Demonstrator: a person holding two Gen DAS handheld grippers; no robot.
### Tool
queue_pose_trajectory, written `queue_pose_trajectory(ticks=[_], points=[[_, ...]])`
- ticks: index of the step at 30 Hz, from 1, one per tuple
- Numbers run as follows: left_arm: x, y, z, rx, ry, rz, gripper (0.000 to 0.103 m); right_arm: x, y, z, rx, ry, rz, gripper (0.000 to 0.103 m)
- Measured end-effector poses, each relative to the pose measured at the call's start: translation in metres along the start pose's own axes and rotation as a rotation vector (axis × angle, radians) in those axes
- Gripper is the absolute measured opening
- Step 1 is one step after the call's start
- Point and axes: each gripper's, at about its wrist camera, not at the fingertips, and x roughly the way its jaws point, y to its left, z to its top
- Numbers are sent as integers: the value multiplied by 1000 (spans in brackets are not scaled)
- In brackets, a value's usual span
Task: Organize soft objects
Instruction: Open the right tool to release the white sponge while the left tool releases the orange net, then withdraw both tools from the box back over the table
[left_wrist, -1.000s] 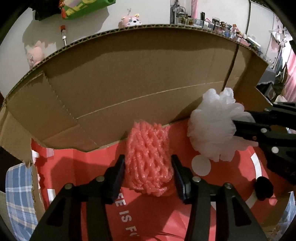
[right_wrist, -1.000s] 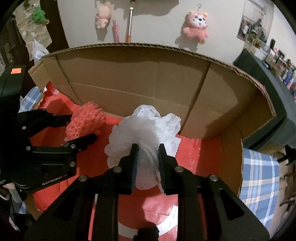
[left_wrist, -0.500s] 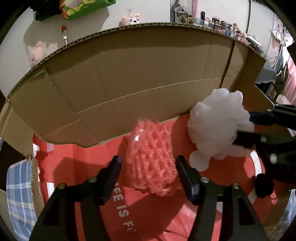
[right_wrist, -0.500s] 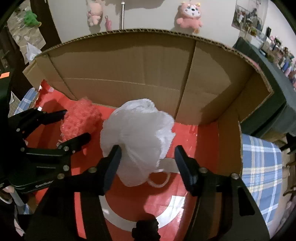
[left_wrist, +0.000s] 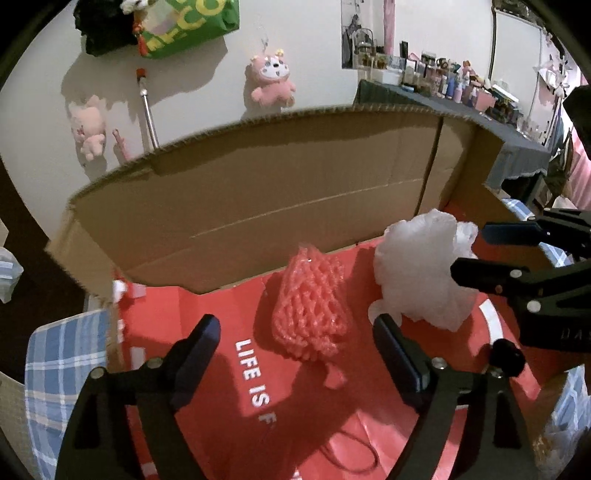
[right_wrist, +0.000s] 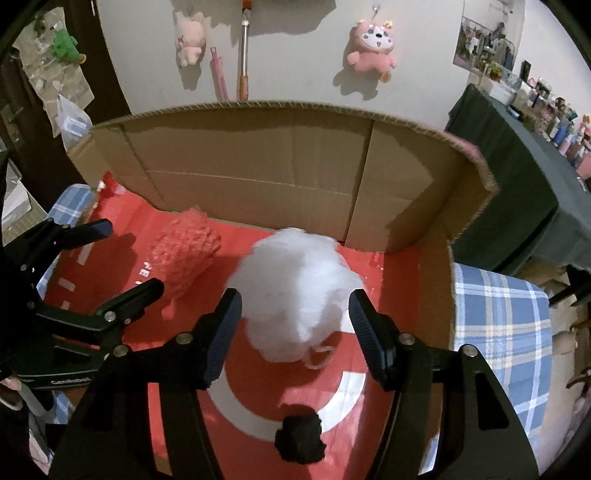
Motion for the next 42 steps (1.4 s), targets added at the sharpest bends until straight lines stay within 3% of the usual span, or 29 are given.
queue_pose_trajectory(ticks=[11, 19, 33, 42], points=[[-90, 1, -8, -57, -151, -9, 103, -94, 14, -27, 11, -149, 6, 73], [-158, -4, -32, -105, -268, -38, 103, -161, 29, -64, -12, -257, -4, 73], [-251, -28, -97, -95, -444, -25, 103, -242, 47, -150, -40, -440, -16, 81], [-284, -47, -159, -115, -526, -77, 103, -269, 60, -219, -56, -561, -44, 82]])
